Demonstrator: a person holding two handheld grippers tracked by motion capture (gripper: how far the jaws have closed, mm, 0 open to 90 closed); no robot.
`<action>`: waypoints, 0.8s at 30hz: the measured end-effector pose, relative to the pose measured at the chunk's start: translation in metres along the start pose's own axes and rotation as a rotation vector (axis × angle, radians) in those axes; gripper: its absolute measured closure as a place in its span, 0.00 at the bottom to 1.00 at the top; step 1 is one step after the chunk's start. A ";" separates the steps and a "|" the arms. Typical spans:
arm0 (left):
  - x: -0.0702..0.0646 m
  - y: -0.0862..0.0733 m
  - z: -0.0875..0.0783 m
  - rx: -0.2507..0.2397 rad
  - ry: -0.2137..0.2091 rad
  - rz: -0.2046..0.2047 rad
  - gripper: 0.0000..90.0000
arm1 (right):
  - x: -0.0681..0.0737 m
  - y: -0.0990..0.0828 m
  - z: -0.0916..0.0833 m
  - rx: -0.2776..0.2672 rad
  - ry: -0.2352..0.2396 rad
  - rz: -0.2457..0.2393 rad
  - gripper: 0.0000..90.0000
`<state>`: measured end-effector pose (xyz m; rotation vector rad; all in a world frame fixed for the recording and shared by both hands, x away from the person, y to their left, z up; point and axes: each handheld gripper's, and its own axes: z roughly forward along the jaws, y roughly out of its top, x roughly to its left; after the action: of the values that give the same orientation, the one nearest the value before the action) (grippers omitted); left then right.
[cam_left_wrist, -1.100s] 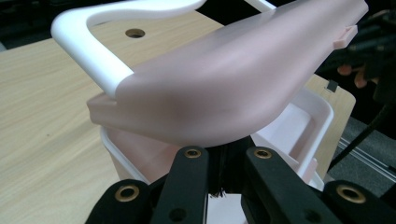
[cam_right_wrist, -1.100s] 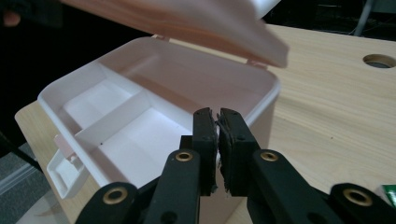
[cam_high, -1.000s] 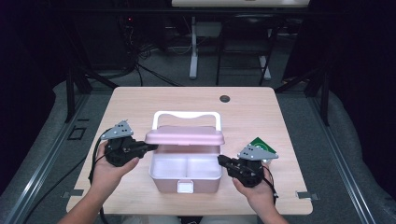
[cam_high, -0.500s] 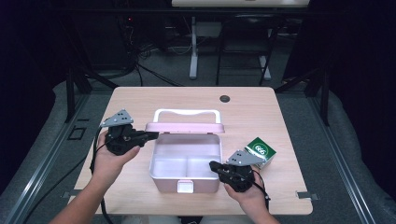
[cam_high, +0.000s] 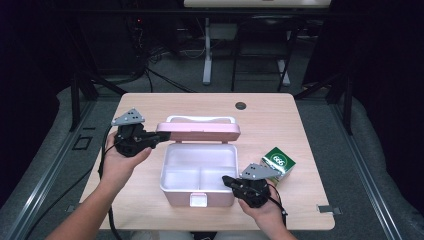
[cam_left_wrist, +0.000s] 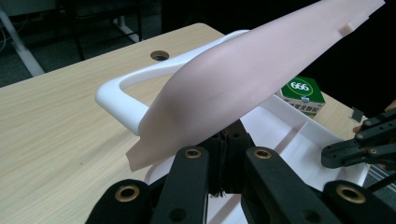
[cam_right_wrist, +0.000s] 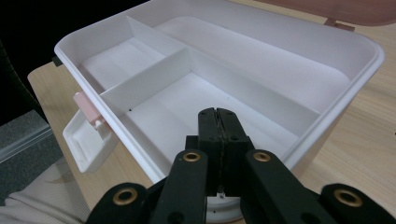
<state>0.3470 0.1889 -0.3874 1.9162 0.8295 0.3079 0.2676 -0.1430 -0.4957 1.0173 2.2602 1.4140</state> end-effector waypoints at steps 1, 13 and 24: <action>0.001 0.002 0.001 0.003 0.004 0.001 1.00 | 0.000 0.000 0.000 0.000 0.003 0.001 1.00; 0.011 0.012 0.009 0.004 0.026 -0.021 1.00 | -0.002 -0.001 -0.001 -0.006 0.009 0.009 1.00; 0.022 0.014 0.022 0.022 0.057 -0.047 0.99 | -0.002 -0.001 -0.001 -0.006 0.005 0.008 1.00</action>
<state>0.3813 0.1843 -0.3887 1.9129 0.9175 0.3268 0.2679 -0.1451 -0.4967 1.0231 2.2571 1.4273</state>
